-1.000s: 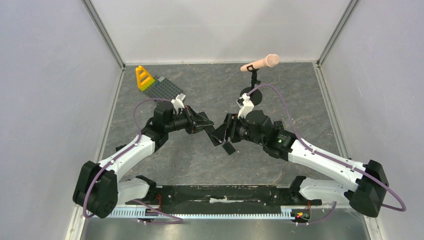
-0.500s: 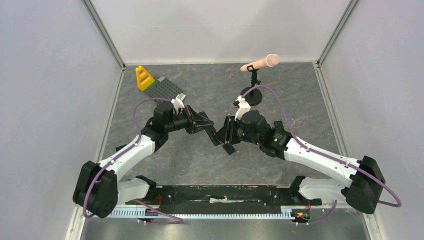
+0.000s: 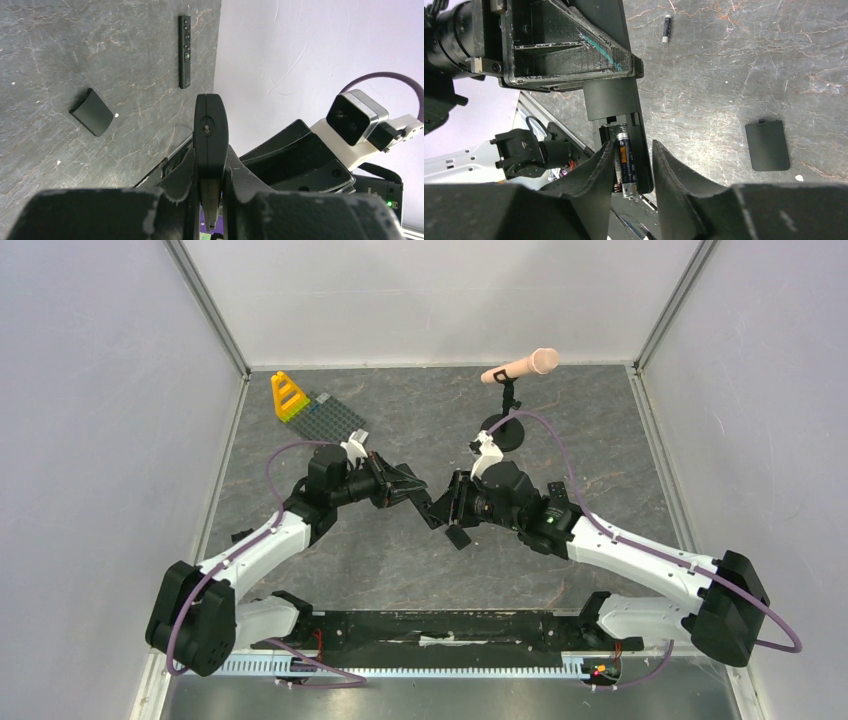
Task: Load the batteries into the remote control
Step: Load the battery into the remote control.
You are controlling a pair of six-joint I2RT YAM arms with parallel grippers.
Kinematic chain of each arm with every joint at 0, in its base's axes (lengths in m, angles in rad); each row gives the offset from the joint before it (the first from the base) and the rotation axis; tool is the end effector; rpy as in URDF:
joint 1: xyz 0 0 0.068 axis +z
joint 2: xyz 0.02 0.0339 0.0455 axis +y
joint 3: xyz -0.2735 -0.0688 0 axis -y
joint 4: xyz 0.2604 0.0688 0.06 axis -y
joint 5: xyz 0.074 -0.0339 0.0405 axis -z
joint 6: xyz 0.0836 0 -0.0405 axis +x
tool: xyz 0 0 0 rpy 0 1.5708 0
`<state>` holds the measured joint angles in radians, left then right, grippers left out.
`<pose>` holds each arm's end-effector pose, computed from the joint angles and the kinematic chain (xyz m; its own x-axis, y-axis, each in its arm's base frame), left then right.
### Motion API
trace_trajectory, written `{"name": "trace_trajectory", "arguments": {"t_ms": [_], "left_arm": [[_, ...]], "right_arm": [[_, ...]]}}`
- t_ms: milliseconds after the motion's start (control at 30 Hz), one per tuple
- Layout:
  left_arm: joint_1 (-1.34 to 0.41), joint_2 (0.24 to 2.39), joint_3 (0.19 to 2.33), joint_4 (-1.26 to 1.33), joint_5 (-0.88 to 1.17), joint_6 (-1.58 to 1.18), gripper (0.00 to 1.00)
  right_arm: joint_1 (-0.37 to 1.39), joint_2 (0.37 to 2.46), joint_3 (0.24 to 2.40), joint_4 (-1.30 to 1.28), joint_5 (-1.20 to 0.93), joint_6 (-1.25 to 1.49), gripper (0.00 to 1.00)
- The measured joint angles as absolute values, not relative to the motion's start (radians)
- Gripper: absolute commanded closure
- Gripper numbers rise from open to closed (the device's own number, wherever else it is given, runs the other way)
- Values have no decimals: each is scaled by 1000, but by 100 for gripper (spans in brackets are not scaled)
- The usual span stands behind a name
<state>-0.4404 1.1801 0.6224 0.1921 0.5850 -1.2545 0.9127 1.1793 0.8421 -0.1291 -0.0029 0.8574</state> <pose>0.2542 -0.1708 0.2281 -0.8817 -0.4604 -0.1029 -0.0517 0.3110 -0.9490 0.1967 0.2549 0.2659 -0.7794 0.2281 -0.5836 -0.3109 0.6679 0.6763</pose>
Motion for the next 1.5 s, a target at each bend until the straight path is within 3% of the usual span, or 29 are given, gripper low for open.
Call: {"name": "trace_trajectory", "arguments": {"t_ms": [333,500,933,1500], "left_arm": [[-440,1180,586,227,566,-1300,98],[-440,1179,582,245,556,-1303,98],[-440,1156,575,371,582,-1439,98],[-440,1112,549,452,578,-1583,98]], "right_arm": [[910,1146,776,-99,28,981,38],[896,1057,721,-35,27,1041,32],[847,835,430,268,-10,1222,28],[847,923,367,643,-75,1449,26]]}}
